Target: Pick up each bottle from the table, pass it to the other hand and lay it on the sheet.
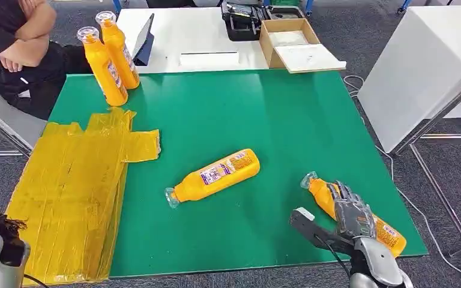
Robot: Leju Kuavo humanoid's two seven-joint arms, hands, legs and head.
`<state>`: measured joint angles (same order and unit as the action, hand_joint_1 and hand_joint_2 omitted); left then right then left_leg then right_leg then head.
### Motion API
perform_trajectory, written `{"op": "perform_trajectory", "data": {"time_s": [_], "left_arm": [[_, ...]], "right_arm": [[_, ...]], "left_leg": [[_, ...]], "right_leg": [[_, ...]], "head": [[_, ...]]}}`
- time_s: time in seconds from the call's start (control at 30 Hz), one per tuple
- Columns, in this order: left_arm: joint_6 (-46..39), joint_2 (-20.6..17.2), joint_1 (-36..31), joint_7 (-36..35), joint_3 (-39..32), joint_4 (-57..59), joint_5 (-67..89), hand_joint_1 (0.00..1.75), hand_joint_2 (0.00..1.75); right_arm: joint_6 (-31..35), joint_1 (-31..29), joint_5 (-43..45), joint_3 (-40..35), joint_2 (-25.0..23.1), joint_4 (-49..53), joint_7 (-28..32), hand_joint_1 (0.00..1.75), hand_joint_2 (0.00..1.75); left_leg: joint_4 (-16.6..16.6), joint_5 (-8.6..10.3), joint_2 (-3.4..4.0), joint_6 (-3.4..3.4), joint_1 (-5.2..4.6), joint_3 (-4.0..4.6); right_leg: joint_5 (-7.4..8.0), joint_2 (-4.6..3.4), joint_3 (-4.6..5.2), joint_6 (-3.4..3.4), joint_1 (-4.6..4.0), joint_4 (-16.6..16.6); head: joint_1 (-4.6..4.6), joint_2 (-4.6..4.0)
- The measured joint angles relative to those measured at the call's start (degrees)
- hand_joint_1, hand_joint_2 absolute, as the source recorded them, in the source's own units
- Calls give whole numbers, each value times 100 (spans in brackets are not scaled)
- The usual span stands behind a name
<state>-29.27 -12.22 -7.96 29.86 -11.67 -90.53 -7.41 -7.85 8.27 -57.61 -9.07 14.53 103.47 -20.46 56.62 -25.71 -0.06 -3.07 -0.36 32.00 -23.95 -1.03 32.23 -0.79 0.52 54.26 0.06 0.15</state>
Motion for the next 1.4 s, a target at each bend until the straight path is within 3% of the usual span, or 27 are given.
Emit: {"op": "perform_trajectory", "data": {"time_s": [1.4], "left_arm": [[258, 146, -356, -162, 175, 230, 236, 0, 0]], "right_arm": [[-407, 489, -232, 1373, -240, -18, 35, 0, 175]], "left_leg": [[0, 0, 2, 0, -5, -3]], "right_leg": [[0, -1, 7, 0, -1, -1]], "head": [[-2, 0]]}}
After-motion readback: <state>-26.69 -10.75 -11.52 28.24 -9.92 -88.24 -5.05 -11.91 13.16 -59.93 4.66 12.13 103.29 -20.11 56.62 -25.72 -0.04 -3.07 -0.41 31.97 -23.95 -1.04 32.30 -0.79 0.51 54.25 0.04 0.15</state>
